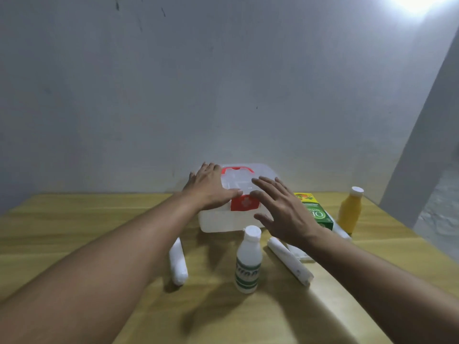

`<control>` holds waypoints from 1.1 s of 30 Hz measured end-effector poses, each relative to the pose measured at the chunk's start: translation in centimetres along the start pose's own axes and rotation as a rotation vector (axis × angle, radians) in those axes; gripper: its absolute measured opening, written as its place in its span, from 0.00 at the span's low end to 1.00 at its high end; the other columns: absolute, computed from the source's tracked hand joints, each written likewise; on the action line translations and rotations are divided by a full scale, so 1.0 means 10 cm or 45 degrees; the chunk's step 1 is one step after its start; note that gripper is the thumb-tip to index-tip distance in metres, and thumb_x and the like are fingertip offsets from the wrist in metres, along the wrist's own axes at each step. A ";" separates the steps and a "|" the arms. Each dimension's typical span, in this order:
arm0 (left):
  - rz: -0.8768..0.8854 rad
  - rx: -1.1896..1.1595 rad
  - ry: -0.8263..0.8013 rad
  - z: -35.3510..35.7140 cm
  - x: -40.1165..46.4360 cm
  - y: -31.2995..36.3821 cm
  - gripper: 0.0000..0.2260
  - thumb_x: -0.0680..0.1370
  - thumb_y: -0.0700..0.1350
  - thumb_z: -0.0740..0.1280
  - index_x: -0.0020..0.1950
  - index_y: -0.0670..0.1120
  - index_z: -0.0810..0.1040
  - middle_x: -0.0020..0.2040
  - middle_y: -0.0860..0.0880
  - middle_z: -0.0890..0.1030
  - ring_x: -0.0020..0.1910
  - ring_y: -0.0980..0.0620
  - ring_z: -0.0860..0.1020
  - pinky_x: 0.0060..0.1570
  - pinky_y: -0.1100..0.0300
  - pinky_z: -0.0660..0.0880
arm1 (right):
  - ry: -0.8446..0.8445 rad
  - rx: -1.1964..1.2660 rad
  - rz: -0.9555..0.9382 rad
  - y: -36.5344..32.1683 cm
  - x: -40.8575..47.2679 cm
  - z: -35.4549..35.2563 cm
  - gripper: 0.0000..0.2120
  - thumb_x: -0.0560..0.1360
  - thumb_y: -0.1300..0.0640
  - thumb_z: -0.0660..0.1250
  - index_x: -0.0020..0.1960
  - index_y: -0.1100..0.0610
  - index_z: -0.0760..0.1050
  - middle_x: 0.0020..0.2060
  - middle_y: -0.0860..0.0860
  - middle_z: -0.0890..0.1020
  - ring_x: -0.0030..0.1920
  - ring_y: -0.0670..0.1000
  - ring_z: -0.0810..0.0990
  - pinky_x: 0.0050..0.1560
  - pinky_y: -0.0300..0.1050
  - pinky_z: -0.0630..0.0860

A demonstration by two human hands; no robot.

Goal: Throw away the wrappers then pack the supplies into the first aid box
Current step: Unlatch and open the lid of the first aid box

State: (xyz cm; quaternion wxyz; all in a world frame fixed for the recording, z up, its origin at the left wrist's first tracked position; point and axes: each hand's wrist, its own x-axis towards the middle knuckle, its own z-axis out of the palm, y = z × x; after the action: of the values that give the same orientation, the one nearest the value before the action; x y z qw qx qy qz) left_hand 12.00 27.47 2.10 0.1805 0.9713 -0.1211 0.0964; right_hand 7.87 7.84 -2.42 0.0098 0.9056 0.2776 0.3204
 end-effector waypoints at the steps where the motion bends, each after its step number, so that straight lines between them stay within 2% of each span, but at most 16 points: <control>1: 0.003 -0.002 0.006 0.03 0.02 -0.02 0.38 0.72 0.65 0.66 0.74 0.45 0.62 0.75 0.45 0.65 0.73 0.44 0.63 0.71 0.44 0.63 | -0.001 -0.002 0.000 0.01 -0.01 0.04 0.25 0.66 0.55 0.77 0.59 0.60 0.74 0.65 0.61 0.75 0.67 0.61 0.73 0.68 0.61 0.68; 3: 0.012 0.008 0.023 0.05 0.05 -0.04 0.39 0.71 0.66 0.66 0.74 0.45 0.62 0.75 0.45 0.66 0.73 0.44 0.64 0.69 0.46 0.65 | 0.043 -0.048 -0.014 0.03 -0.01 0.09 0.24 0.66 0.55 0.77 0.58 0.61 0.74 0.64 0.62 0.77 0.65 0.62 0.75 0.66 0.61 0.71; 7: -0.004 0.026 0.017 0.06 0.06 -0.03 0.41 0.71 0.68 0.65 0.76 0.47 0.60 0.77 0.46 0.63 0.75 0.44 0.63 0.69 0.46 0.65 | 0.273 -0.235 -0.153 0.07 0.05 0.18 0.10 0.73 0.59 0.69 0.52 0.62 0.78 0.57 0.64 0.81 0.57 0.63 0.80 0.57 0.59 0.78; 9: -0.002 0.043 0.017 0.05 0.07 -0.04 0.41 0.70 0.68 0.65 0.76 0.46 0.61 0.77 0.46 0.63 0.74 0.44 0.63 0.69 0.46 0.66 | 0.355 -0.311 -0.236 0.09 0.07 0.19 0.07 0.75 0.59 0.67 0.48 0.62 0.80 0.54 0.63 0.82 0.55 0.62 0.82 0.52 0.57 0.80; 11: 0.015 0.054 0.025 0.06 0.07 -0.06 0.41 0.71 0.68 0.64 0.75 0.45 0.61 0.76 0.46 0.64 0.74 0.45 0.63 0.70 0.46 0.66 | 0.393 -0.366 -0.327 0.11 0.10 0.18 0.06 0.74 0.60 0.67 0.47 0.62 0.80 0.52 0.63 0.83 0.53 0.62 0.83 0.48 0.56 0.81; 15: 0.050 0.071 0.046 0.08 0.02 -0.05 0.39 0.74 0.66 0.61 0.78 0.45 0.56 0.79 0.46 0.57 0.78 0.47 0.54 0.75 0.48 0.56 | 0.395 -0.449 -0.488 0.17 0.13 0.14 0.10 0.72 0.60 0.66 0.47 0.66 0.81 0.49 0.66 0.84 0.48 0.64 0.84 0.43 0.55 0.82; 18: 0.059 -0.004 0.024 0.04 -0.01 -0.05 0.36 0.78 0.63 0.57 0.79 0.45 0.53 0.80 0.47 0.53 0.79 0.49 0.50 0.76 0.49 0.51 | 0.342 -0.463 -0.516 0.17 0.17 0.07 0.12 0.74 0.59 0.64 0.48 0.67 0.81 0.48 0.67 0.84 0.47 0.65 0.84 0.41 0.55 0.82; 20: 0.046 -0.179 0.022 0.00 -0.05 -0.09 0.33 0.80 0.61 0.54 0.79 0.45 0.50 0.81 0.48 0.49 0.79 0.51 0.46 0.76 0.50 0.46 | 0.316 -0.392 -0.488 0.14 0.20 0.00 0.10 0.75 0.60 0.64 0.47 0.66 0.80 0.47 0.65 0.84 0.46 0.63 0.84 0.39 0.54 0.82; 22: 0.002 -0.414 0.116 0.00 -0.13 -0.12 0.33 0.81 0.60 0.53 0.80 0.46 0.47 0.81 0.49 0.46 0.79 0.54 0.43 0.77 0.51 0.42 | 0.264 -0.296 -0.430 0.09 0.22 -0.09 0.07 0.75 0.62 0.66 0.47 0.65 0.80 0.49 0.63 0.84 0.48 0.62 0.84 0.40 0.54 0.82; 24: -0.101 -0.687 0.207 0.02 -0.22 -0.16 0.33 0.80 0.62 0.51 0.80 0.47 0.45 0.81 0.51 0.44 0.79 0.54 0.43 0.77 0.52 0.42 | 0.231 -0.198 -0.320 0.05 0.24 -0.18 0.05 0.75 0.62 0.65 0.47 0.62 0.79 0.49 0.60 0.85 0.50 0.60 0.84 0.41 0.53 0.82; 26: -0.196 -0.998 0.251 0.03 -0.28 -0.15 0.35 0.79 0.64 0.49 0.80 0.49 0.44 0.81 0.51 0.45 0.79 0.51 0.47 0.76 0.52 0.46 | 0.201 -0.110 -0.199 0.00 0.28 -0.27 0.05 0.77 0.60 0.63 0.46 0.59 0.77 0.44 0.56 0.85 0.44 0.58 0.84 0.34 0.50 0.79; 29: -0.275 -1.344 0.307 0.04 -0.34 -0.12 0.39 0.75 0.70 0.47 0.80 0.51 0.44 0.81 0.51 0.49 0.78 0.48 0.53 0.75 0.50 0.51 | 0.195 -0.110 -0.074 -0.07 0.39 -0.40 0.07 0.78 0.56 0.62 0.46 0.58 0.76 0.34 0.52 0.82 0.29 0.57 0.80 0.24 0.43 0.65; 31: -0.346 -1.474 0.332 0.10 -0.33 -0.16 0.46 0.67 0.78 0.48 0.79 0.55 0.48 0.80 0.51 0.52 0.78 0.47 0.56 0.75 0.44 0.54 | 0.185 -0.092 -0.004 -0.12 0.45 -0.50 0.09 0.79 0.54 0.60 0.47 0.58 0.76 0.31 0.52 0.81 0.25 0.58 0.76 0.22 0.45 0.69; 33: -0.449 -1.594 0.217 0.35 -0.19 -0.39 0.50 0.59 0.84 0.49 0.76 0.61 0.58 0.79 0.49 0.58 0.76 0.43 0.61 0.71 0.37 0.60 | 0.185 -0.057 0.040 -0.15 0.50 -0.59 0.10 0.79 0.54 0.60 0.48 0.58 0.76 0.30 0.52 0.81 0.23 0.57 0.72 0.25 0.45 0.69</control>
State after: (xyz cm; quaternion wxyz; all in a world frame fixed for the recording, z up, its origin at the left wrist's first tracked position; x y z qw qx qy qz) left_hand 11.77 30.06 -2.76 0.7338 0.6769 0.0213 0.0532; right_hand 6.90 10.75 4.86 0.0049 0.8838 0.2562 0.3915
